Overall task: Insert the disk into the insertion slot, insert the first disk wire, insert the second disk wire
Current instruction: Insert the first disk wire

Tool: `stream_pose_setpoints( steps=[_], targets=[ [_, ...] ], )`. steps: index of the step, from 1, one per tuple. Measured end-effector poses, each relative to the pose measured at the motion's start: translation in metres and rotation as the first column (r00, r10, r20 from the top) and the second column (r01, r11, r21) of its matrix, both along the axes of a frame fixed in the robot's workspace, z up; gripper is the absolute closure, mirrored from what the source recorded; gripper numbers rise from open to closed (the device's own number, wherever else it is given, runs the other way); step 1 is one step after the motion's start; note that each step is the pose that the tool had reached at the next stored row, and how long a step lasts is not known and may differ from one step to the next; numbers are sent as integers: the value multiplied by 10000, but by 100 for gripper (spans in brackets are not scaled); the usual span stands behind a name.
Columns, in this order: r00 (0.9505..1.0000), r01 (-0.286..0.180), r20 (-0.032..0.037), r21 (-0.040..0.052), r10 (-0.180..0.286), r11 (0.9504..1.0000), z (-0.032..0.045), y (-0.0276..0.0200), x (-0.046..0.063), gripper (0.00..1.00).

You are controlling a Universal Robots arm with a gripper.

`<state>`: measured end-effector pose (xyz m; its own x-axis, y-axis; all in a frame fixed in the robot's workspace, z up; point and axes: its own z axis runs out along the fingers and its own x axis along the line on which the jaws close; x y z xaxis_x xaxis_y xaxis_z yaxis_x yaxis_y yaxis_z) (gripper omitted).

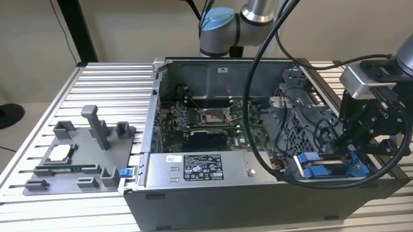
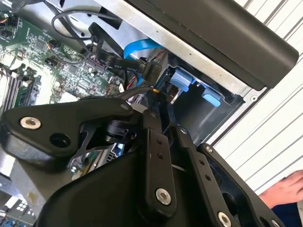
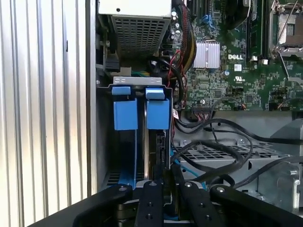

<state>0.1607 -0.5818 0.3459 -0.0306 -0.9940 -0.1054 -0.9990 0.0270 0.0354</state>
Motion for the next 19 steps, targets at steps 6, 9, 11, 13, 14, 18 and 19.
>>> stream_pose_setpoints(
  steps=[6, 9, 11, 13, 14, 18, 19],
  targets=[
    [10000, 31, 0, 1, -31, 10000, -18, 0, 0, 100],
    [10000, 32, 0, 2, -32, 10000, -25, -1, 0, 100],
    [10000, 32, 0, 1, -32, 10000, -29, -1, 0, 100],
    [10000, 32, 0, 2, -32, 10000, -32, -1, 0, 100],
    [10000, 32, 1, 3, -32, 10000, -34, 0, 0, 100],
    [10000, 32, 0, 2, -32, 10000, -43, 0, 0, 100],
    [10000, 32, 0, 1, -32, 10000, -46, 0, 0, 100]
  ],
)
